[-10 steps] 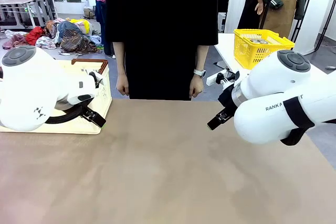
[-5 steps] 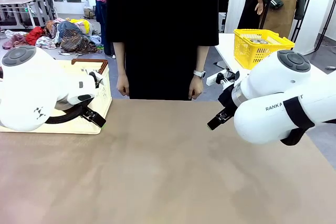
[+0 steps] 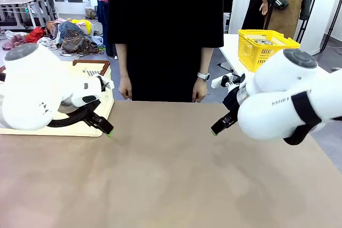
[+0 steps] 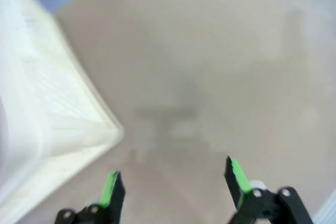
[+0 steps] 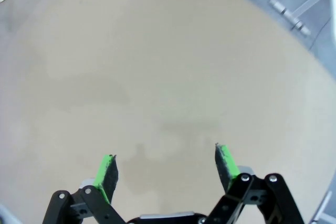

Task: Place the drinks into the Shopping basket.
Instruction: Pick up one drink and place it into the Shopping basket.

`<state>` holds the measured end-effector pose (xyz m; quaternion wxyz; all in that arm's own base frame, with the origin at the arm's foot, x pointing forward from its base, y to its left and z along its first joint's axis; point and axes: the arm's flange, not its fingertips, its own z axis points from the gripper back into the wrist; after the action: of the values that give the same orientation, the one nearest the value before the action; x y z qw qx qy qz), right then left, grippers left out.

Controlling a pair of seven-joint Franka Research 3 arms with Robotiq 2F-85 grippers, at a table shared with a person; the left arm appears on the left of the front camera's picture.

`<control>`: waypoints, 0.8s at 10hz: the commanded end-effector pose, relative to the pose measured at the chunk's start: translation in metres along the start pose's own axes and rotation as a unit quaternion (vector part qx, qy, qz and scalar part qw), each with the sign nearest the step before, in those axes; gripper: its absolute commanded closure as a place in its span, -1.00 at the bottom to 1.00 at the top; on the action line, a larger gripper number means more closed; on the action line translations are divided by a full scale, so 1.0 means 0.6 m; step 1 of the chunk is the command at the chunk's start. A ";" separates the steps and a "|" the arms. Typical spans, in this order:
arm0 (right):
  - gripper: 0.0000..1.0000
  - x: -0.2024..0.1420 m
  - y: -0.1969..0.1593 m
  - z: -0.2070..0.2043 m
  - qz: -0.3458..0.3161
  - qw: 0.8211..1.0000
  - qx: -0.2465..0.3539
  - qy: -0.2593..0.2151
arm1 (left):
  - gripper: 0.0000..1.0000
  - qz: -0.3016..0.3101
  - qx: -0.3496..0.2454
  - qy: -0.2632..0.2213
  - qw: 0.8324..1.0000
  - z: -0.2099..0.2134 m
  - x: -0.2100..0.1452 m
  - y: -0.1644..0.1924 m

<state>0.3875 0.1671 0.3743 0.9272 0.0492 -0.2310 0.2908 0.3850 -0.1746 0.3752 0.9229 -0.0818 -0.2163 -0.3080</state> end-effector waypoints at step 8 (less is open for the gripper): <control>-1.00 -0.276 -0.303 0.389 -0.326 0.861 0.365 -0.140 | -1.00 0.290 -0.303 -0.272 0.866 0.454 -0.288 0.260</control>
<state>0.2813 -0.0813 0.5382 0.8584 0.4724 -0.1866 0.0726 0.2712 0.0760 0.5681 0.8403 -0.4602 -0.2763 -0.0763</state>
